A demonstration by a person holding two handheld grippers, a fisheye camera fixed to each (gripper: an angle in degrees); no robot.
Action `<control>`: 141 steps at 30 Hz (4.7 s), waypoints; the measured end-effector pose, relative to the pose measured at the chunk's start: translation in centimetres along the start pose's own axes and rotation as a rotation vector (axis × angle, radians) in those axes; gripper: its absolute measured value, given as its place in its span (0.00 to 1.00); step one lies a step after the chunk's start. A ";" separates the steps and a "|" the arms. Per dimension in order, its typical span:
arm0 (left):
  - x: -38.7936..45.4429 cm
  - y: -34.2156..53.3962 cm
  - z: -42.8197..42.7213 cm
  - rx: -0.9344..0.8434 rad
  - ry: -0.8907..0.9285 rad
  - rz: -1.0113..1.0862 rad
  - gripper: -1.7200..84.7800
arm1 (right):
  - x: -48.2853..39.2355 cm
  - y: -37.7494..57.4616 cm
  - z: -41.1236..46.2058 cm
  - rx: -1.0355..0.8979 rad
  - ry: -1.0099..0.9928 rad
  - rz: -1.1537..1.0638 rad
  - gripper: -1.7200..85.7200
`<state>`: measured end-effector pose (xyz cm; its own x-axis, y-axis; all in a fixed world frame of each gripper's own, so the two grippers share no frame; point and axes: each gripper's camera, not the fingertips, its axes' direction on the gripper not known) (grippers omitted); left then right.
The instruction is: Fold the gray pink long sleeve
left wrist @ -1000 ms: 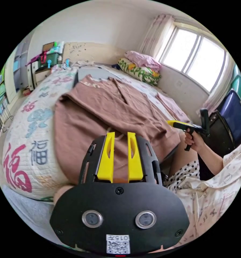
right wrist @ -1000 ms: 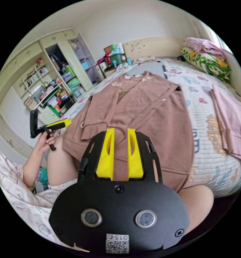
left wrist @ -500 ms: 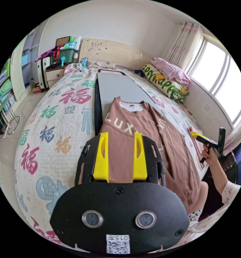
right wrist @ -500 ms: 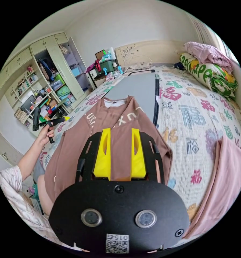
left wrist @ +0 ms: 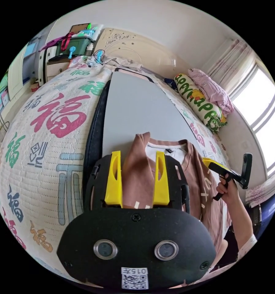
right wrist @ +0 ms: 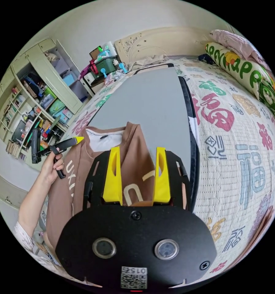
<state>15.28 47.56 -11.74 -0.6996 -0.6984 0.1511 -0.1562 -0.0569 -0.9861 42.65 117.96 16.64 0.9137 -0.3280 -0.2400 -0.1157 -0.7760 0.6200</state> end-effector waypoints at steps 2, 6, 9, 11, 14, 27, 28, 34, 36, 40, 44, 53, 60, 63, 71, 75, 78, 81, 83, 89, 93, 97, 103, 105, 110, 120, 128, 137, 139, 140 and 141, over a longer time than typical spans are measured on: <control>-0.8 -1.2 1.2 -0.037 -0.033 0.007 0.14 | -1.2 -1.0 1.6 -0.053 0.069 -0.020 0.18; -2.0 -2.2 2.5 -0.096 -0.072 0.010 0.07 | -2.7 -1.5 2.0 -0.116 0.133 -0.039 0.07; -1.1 -2.7 3.3 -0.093 -0.111 0.039 0.05 | -3.4 -1.4 1.2 -0.126 0.133 -0.049 0.04; 0.0 -2.7 3.6 -0.068 -0.128 0.071 0.04 | -4.0 -0.5 0.1 -0.117 0.142 -0.053 0.03; 1.2 -2.0 2.2 -0.001 -0.109 0.103 0.04 | -5.2 1.4 -3.2 -0.056 0.136 -0.075 0.03; 9.6 21.5 -25.4 0.297 0.242 0.617 0.03 | -13.5 28.1 -36.3 0.091 -0.135 -0.396 0.02; 10.3 25.6 -27.0 0.266 0.287 0.668 0.03 | -13.9 32.3 -38.4 0.078 -0.155 -0.407 0.02; 14.1 44.2 -26.0 -0.018 0.306 0.729 0.03 | -16.8 52.6 -39.9 -0.107 -0.124 -0.478 0.03; 14.8 47.9 -24.5 -0.098 0.311 0.722 0.03 | -17.5 56.9 -39.0 -0.169 -0.086 -0.481 0.03; 16.1 51.7 -21.9 -0.205 0.272 0.733 0.03 | -16.9 61.2 -38.3 -0.214 -0.071 -0.422 0.03; 17.2 52.4 -20.8 -0.238 0.242 0.733 0.04 | -17.7 61.2 -39.2 -0.205 -0.019 -0.456 0.03; 18.4 54.8 -17.8 -0.384 0.202 0.766 0.10 | -14.9 57.5 -40.2 -0.230 -0.047 -0.349 0.10; 7.4 52.4 -22.6 -0.143 0.249 0.409 0.13 | -0.6 49.9 -44.7 -0.009 -0.190 0.132 0.15; 0.1 50.2 -22.4 0.027 0.201 0.077 0.14 | 4.7 45.4 -44.2 0.068 -0.239 0.307 0.17; -10.6 45.2 -12.7 0.068 0.221 -0.298 0.16 | 12.4 31.4 -38.2 0.099 -0.275 0.502 0.18; -12.2 44.1 -8.6 0.040 0.225 -0.363 0.15 | 14.4 27.4 -35.3 0.101 -0.309 0.526 0.16; -12.4 43.7 -6.6 0.020 0.201 -0.344 0.10 | 15.9 25.1 -32.8 0.106 -0.380 0.543 0.14; -12.9 43.8 -5.3 -0.011 0.236 -0.323 0.05 | 17.7 23.6 -30.0 0.070 -0.380 0.571 0.07; -13.0 44.2 -5.9 0.026 0.243 -0.298 0.04 | 18.7 22.7 -28.7 0.077 -0.374 0.565 0.05; -12.0 44.6 -10.0 0.193 0.222 -0.268 0.03 | 19.5 19.7 -27.8 0.160 -0.280 0.480 0.03; -10.5 44.4 -11.0 0.273 0.190 -0.195 0.03 | 19.3 18.0 -26.1 0.214 -0.184 0.435 0.03; -11.1 44.8 -9.5 0.260 0.201 -0.195 0.04 | 18.9 16.9 -22.0 0.185 -0.105 0.436 0.05; -12.2 50.5 -8.3 0.264 0.170 -0.151 0.08 | 18.0 24.3 -21.1 0.327 0.246 0.312 0.08; -12.7 52.1 -8.3 0.262 0.171 -0.158 0.09 | 17.6 27.1 -20.9 0.342 0.270 0.242 0.08; -13.9 52.4 -9.1 0.265 0.259 -0.167 0.10 | 7.9 35.7 -16.0 0.248 0.111 -0.141 0.10; -14.0 48.5 -7.3 0.154 0.147 -0.156 0.13 | -9.8 51.0 -0.7 -0.278 -0.297 -0.787 0.13; -14.4 46.2 -6.3 0.087 0.186 -0.121 0.10 | -7.4 57.5 4.3 -0.249 0.041 -0.895 0.10; -14.8 44.2 -7.2 0.086 0.206 -0.141 0.11 | 1.0 56.6 4.0 -0.278 -0.151 -0.695 0.04; -15.2 44.1 -7.5 0.101 0.237 -0.168 0.11 | 2.4 56.7 4.0 -0.279 -0.178 -0.669 0.03; -15.1 43.8 -7.5 0.099 0.252 -0.173 0.10 | 3.1 56.8 4.1 -0.284 -0.188 -0.664 0.03; -15.1 43.6 -7.4 0.091 0.256 -0.171 0.10 | 3.4 56.8 4.1 -0.286 -0.189 -0.664 0.03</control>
<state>13.85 60.90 -56.49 -0.8231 -0.4719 0.3161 -0.2317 -0.2292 -0.9454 37.61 70.53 48.01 0.6704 0.0542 -0.7400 0.5667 -0.6811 0.4635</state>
